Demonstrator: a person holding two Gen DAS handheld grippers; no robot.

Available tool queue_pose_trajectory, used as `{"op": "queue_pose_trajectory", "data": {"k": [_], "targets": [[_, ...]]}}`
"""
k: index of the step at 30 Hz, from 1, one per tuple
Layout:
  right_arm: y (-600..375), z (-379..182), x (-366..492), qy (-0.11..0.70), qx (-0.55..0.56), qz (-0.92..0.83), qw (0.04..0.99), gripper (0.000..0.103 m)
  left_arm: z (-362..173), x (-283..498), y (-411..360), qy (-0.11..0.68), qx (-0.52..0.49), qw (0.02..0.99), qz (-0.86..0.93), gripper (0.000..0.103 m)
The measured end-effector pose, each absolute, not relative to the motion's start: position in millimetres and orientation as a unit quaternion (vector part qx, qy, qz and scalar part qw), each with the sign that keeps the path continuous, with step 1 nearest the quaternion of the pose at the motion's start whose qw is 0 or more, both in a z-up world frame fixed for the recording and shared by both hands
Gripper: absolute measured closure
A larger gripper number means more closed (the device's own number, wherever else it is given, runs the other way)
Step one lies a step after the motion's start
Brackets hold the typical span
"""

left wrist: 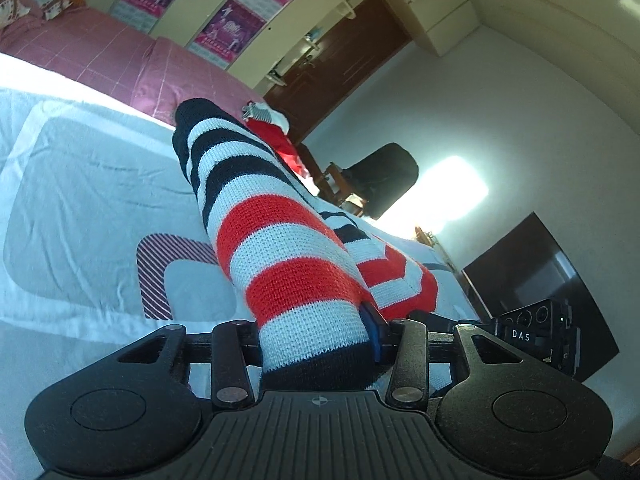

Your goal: Fold small clothes

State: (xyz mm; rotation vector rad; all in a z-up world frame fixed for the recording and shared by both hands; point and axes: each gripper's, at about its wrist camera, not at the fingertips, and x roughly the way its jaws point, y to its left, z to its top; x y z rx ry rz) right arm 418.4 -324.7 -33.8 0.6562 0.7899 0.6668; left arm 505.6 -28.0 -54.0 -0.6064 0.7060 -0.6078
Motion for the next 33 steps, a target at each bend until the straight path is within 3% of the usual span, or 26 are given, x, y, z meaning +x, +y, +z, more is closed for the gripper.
{"op": "queue_pose_trajectory", "data": {"k": [10, 18, 33], "targets": [[-251.8, 9.1, 384.4, 0.347, 0.284, 0.312, 0.838, 0.068, -7.9, 469.7, 49.8, 0.308, -0.277, 0.858, -0.302, 0.061], [-166.8, 12.0, 376.0, 0.351, 0.275, 0.345, 0.826, 0.068, 2.8, 434.0, 140.1, 0.302, -0.275, 0.871, -0.274, 0.061], [0.6, -37.7, 413.0, 0.427, 0.245, 0.407, 0.769, 0.068, -83.6, 391.8, 272.2, 0.319, -0.339, 0.868, -0.17, 0.061]]}}
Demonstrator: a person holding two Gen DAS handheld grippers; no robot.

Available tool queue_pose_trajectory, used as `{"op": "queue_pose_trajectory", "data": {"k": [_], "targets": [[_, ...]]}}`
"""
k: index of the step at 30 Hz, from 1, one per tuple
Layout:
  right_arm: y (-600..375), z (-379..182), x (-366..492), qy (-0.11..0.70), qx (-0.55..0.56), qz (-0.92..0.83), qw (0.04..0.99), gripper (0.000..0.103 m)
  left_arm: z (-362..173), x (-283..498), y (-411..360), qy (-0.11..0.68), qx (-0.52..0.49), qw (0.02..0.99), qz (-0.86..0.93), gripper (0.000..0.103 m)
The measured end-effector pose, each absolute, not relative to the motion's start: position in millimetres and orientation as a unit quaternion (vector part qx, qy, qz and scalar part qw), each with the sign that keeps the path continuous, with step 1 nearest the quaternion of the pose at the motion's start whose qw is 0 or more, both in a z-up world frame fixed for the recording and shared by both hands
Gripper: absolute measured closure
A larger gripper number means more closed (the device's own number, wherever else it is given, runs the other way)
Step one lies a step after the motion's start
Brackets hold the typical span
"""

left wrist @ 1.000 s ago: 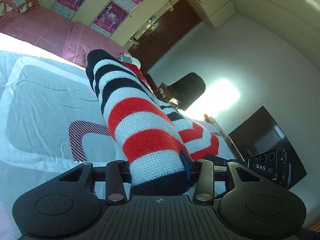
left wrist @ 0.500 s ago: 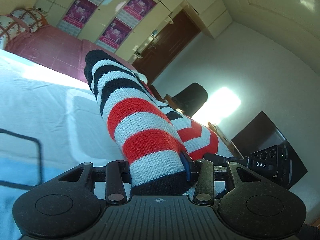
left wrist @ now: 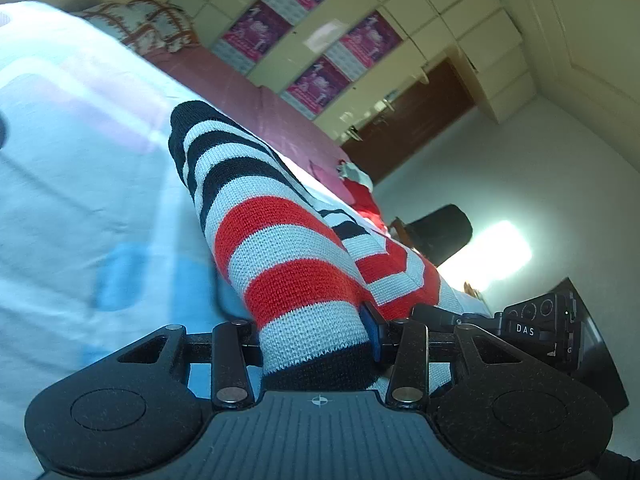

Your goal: Fold small clothes

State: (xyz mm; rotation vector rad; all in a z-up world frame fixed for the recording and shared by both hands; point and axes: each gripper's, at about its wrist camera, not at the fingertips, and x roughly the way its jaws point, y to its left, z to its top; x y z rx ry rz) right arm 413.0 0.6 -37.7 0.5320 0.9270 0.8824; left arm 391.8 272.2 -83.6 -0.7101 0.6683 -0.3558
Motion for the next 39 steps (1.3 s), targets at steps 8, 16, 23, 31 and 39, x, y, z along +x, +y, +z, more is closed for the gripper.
{"op": "queue_pose_trajectory", "data": {"k": [8, 16, 23, 31, 39], "targets": [[29.5, -38.0, 410.4, 0.423, 0.23, 0.419, 0.769, 0.068, -107.2, 384.7, 289.6, 0.293, -0.361, 0.868, -0.175, 0.061], [17.3, -91.6, 422.1, 0.482, 0.229, 0.375, 0.758, 0.067, -175.5, 395.1, 293.8, 0.35, -0.385, 0.839, -0.16, 0.059], [-7.4, -87.1, 404.8, 0.479, 0.223, 0.321, 0.786, 0.06, -158.2, 354.5, 302.0, 0.318, -0.368, 0.866, -0.118, 0.051], [44.9, -20.0, 398.0, 0.346, 0.065, 0.341, 0.871, 0.082, -91.9, 401.0, 286.9, 0.267, -0.224, 0.932, -0.102, 0.051], [104.9, -71.2, 421.1, 0.365, -0.069, 0.332, 0.867, 0.086, -120.0, 430.7, 258.4, 0.34, -0.101, 0.933, -0.064, 0.051]]}}
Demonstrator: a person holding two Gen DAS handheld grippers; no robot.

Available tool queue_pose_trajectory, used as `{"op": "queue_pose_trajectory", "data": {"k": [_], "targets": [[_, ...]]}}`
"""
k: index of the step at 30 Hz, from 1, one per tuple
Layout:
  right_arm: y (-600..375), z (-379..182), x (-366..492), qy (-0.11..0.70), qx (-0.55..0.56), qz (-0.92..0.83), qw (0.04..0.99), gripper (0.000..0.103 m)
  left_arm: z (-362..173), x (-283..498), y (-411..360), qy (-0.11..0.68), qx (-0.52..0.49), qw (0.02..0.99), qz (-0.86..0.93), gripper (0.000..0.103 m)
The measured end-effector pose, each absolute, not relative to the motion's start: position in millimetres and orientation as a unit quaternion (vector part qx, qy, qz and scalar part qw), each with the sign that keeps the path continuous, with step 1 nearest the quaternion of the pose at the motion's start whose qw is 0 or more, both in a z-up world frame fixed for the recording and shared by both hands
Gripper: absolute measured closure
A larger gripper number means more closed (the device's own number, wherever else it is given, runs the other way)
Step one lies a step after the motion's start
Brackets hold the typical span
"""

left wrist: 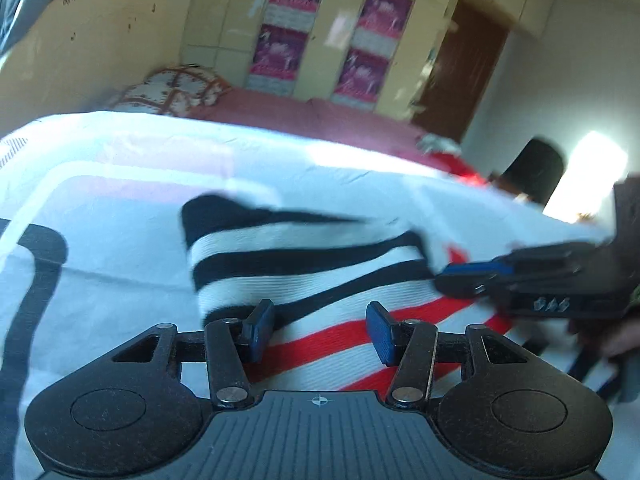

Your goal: Fold small clothes

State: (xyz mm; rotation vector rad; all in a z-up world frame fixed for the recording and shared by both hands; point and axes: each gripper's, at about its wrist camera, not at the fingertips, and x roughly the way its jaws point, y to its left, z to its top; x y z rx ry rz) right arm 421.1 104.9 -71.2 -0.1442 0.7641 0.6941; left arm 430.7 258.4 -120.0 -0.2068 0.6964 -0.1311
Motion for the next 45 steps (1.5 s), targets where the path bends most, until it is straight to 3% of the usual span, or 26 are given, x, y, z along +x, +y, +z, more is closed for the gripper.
{"op": "queue_pose_trajectory", "data": {"k": [7, 9, 11, 13, 17, 18, 22, 24, 29, 36, 41, 45], "targets": [[98.2, -68.8, 424.4, 0.374, -0.028, 0.318, 0.871, 0.086, -112.5, 425.0, 261.5, 0.336, -0.11, 0.934, -0.056, 0.051], [85.6, -47.4, 406.5, 0.353, -0.027, 0.309, 0.882, 0.071, -97.7, 406.5, 259.7, 0.321, -0.094, 0.941, -0.054, 0.051], [64.5, -28.7, 386.4, 0.34, -0.007, 0.318, 0.885, 0.07, -84.9, 378.0, 260.1, 0.3, -0.099, 0.947, -0.06, 0.051], [44.7, -21.1, 368.7, 0.353, 0.018, 0.33, 0.876, 0.076, -80.0, 350.4, 256.5, 0.293, -0.101, 0.949, -0.063, 0.051], [33.1, -18.9, 332.3, 0.346, 0.009, 0.359, 0.866, 0.1, -88.2, 313.7, 245.3, 0.294, -0.122, 0.946, -0.064, 0.051], [36.2, -22.5, 328.7, 0.349, -0.001, 0.363, 0.864, 0.101, -91.9, 309.7, 243.2, 0.292, -0.126, 0.946, -0.062, 0.051], [44.4, -57.6, 328.8, 0.375, -0.073, 0.335, 0.861, 0.103, -101.9, 309.4, 244.5, 0.297, -0.139, 0.943, -0.049, 0.051], [35.9, -63.6, 332.1, 0.381, -0.043, 0.331, 0.862, 0.103, -103.5, 311.1, 240.4, 0.306, -0.122, 0.943, -0.043, 0.051], [48.6, -60.4, 328.5, 0.373, -0.089, 0.328, 0.863, 0.103, -98.8, 306.5, 237.2, 0.312, -0.097, 0.944, -0.032, 0.051], [43.5, -18.5, 297.0, 0.332, -0.063, 0.354, 0.872, 0.1, -71.7, 283.3, 219.6, 0.286, -0.096, 0.952, -0.052, 0.051], [55.1, -68.7, 291.3, 0.401, -0.123, 0.329, 0.846, 0.103, -99.0, 287.2, 187.4, 0.326, -0.055, 0.942, -0.055, 0.051], [55.9, -74.5, 286.2, 0.391, -0.11, 0.315, 0.858, 0.103, -108.1, 274.6, 175.7, 0.309, -0.035, 0.95, -0.026, 0.051]]}}
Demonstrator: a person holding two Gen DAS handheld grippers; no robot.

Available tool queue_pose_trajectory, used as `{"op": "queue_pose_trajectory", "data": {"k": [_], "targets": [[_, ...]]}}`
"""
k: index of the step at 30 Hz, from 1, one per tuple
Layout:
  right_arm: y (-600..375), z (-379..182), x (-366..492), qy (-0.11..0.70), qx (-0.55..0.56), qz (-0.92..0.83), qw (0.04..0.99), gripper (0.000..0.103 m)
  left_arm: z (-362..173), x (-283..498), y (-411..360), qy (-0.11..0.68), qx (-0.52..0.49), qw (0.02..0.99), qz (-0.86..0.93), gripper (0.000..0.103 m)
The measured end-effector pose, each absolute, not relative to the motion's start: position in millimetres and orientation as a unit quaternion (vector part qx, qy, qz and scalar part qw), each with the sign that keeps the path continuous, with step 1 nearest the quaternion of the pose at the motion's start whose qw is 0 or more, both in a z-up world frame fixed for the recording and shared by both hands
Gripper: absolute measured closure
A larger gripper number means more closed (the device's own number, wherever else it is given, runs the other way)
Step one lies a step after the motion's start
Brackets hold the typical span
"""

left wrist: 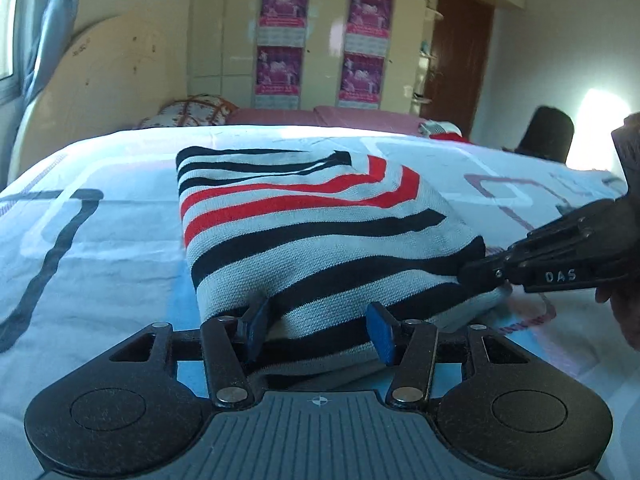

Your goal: Fold small clothes

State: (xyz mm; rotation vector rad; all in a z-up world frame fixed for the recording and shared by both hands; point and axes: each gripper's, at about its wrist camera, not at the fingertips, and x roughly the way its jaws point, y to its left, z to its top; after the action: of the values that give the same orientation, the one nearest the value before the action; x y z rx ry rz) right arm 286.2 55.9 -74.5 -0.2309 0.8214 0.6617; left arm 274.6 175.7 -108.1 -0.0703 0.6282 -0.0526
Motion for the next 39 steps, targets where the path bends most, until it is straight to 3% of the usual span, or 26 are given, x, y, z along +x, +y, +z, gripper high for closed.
{"op": "queue_pose_trajectory", "data": {"k": [7, 8, 9, 10, 11, 13, 15, 17, 29, 39], "targets": [[38.7, -61.8, 287.5, 0.401, -0.029, 0.305, 0.863, 0.1, -92.9, 260.6, 166.5, 0.296, -0.025, 0.955, 0.006, 0.048], [30.8, -50.2, 280.4, 0.39, -0.01, 0.306, 0.868, 0.088, -83.6, 251.1, 165.3, 0.284, -0.028, 0.958, 0.01, 0.047], [21.7, -37.7, 270.5, 0.372, 0.003, 0.306, 0.877, 0.074, -75.0, 240.1, 164.5, 0.271, -0.031, 0.962, 0.015, 0.04], [13.3, -25.8, 260.7, 0.358, 0.01, 0.303, 0.883, 0.073, -65.3, 228.5, 162.7, 0.259, -0.034, 0.965, 0.021, 0.033], [4.6, -15.0, 251.2, 0.349, 0.017, 0.302, 0.887, 0.073, -55.3, 215.6, 160.5, 0.246, -0.037, 0.968, 0.029, 0.019], [-14.8, 3.9, 229.4, 0.335, 0.038, 0.304, 0.891, 0.06, -36.3, 190.4, 153.8, 0.227, -0.044, 0.972, 0.041, 0.009], [-29.7, 17.5, 204.6, 0.333, 0.042, 0.289, 0.896, 0.011, -17.1, 168.0, 142.9, 0.226, -0.052, 0.971, 0.056, 0.0], [-43.5, 29.3, 174.4, 0.321, 0.037, 0.285, 0.902, 0.001, -0.9, 145.8, 129.1, 0.234, -0.055, 0.968, 0.066, 0.0], [-88.0, 71.2, 8.9, 0.265, -0.018, 0.236, 0.935, 0.001, 45.9, -1.7, 54.6, 0.206, -0.06, 0.975, 0.066, 0.0], [-76.3, 91.4, -37.4, 0.224, -0.064, 0.25, 0.94, 0.001, 61.0, -55.2, 46.1, 0.182, -0.07, 0.979, 0.066, 0.0]]}}
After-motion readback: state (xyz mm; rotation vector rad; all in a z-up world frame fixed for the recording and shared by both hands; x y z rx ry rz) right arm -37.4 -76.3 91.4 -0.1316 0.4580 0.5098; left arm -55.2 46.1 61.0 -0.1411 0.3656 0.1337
